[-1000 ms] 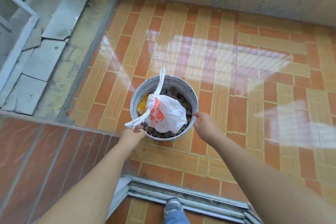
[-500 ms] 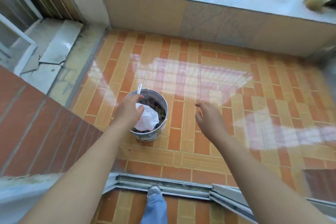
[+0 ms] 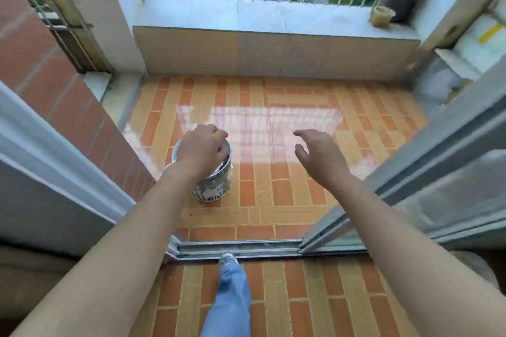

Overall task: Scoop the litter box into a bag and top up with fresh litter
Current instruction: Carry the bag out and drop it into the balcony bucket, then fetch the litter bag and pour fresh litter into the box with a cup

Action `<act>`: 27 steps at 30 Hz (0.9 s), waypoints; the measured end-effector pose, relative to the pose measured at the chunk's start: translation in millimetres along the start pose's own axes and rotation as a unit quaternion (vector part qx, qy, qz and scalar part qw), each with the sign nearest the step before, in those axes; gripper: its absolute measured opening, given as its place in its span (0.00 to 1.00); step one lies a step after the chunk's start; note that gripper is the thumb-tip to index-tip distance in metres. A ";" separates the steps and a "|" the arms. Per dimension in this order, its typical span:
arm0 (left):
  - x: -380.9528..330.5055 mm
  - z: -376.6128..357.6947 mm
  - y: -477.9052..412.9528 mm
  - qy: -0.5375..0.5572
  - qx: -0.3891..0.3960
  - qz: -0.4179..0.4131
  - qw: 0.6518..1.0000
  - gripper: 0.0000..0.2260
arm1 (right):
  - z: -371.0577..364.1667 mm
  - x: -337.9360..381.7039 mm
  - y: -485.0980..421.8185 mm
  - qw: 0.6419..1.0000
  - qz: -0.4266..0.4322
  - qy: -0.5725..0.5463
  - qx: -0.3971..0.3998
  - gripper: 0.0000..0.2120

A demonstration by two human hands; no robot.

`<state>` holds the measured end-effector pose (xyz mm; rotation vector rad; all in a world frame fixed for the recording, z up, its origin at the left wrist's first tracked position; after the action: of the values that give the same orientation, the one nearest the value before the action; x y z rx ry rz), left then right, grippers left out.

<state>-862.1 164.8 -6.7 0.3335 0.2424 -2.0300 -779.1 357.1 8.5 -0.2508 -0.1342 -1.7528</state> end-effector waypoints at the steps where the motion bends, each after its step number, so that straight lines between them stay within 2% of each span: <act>1: -12.6 7.7 13.3 -0.006 -0.003 -0.015 1.000 0.16 | 11.6 0.0 18.8 1.000 0.001 0.004 -0.006 0.18; 7: -83.9 33.5 59.5 -0.011 -0.013 -0.095 0.995 0.17 | 61.7 -16.6 115.7 0.999 -0.036 0.031 -0.027 0.18; 13: -151.8 12.2 80.1 0.040 0.010 -0.186 0.982 0.17 | 78.5 -63.8 195.5 0.984 -0.170 0.014 -0.050 0.18; 20: -236.1 -11.1 118.8 0.069 0.047 -0.342 0.936 0.16 | 101.5 -100.2 287.7 0.921 -0.353 -0.043 -0.161 0.18; 27: -319.8 -43.6 169.4 0.062 0.112 -0.479 0.868 0.17 | 114.5 -119.4 391.5 0.861 -0.477 0.026 -0.175 0.16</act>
<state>-564.8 366.5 55.0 0.5639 0.2836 -3.0423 -363.6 420.1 71.7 -0.4485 0.1348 -2.7794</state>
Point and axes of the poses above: each hand's wrist, its own y-axis away from the middle knuckle, its own z-axis out of the back of the hand, x = y × z, the point moved 10 cm from there along -y, towards the middle knuckle, and after that the axes turned 7 degrees about y, right-handed, at the moved point
